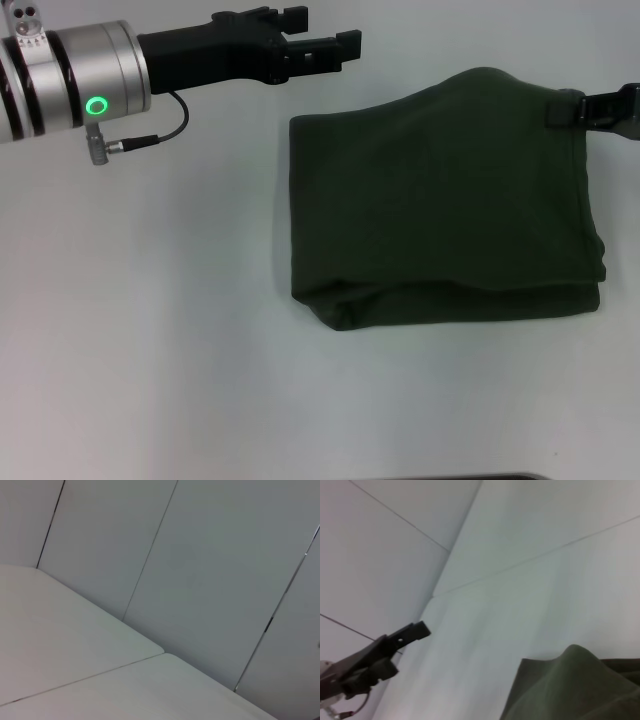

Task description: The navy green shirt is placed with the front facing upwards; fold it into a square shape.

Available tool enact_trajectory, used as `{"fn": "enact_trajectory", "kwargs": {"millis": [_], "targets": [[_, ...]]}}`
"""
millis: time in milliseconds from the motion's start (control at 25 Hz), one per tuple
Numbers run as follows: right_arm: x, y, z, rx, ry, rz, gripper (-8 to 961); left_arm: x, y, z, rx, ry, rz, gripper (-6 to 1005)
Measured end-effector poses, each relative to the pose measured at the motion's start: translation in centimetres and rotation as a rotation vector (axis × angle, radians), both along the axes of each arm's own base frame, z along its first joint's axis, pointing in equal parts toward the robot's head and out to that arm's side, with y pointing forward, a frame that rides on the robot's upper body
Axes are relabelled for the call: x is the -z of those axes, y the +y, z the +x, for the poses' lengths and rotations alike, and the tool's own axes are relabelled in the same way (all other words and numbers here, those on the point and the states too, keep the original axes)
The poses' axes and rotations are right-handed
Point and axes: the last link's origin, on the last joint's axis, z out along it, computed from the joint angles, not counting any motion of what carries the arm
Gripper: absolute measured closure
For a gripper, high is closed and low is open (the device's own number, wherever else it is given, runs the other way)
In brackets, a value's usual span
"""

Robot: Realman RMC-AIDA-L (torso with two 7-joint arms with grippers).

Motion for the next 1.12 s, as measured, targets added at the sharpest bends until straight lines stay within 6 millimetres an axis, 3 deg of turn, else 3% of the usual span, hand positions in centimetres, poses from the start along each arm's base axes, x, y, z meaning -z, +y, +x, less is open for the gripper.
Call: {"fn": "enact_trajectory", "kwargs": {"millis": [640, 1120], "targets": [[-1.8, -0.6, 0.0, -0.016, 0.042, 0.031, 910, 0.3, 0.3, 0.4, 0.003, -0.002, -0.010, 80], [-1.9, -1.5, 0.8, 0.016, 0.049, 0.026, 911, 0.3, 0.3, 0.5, 0.002, -0.004, -0.011, 80]]}}
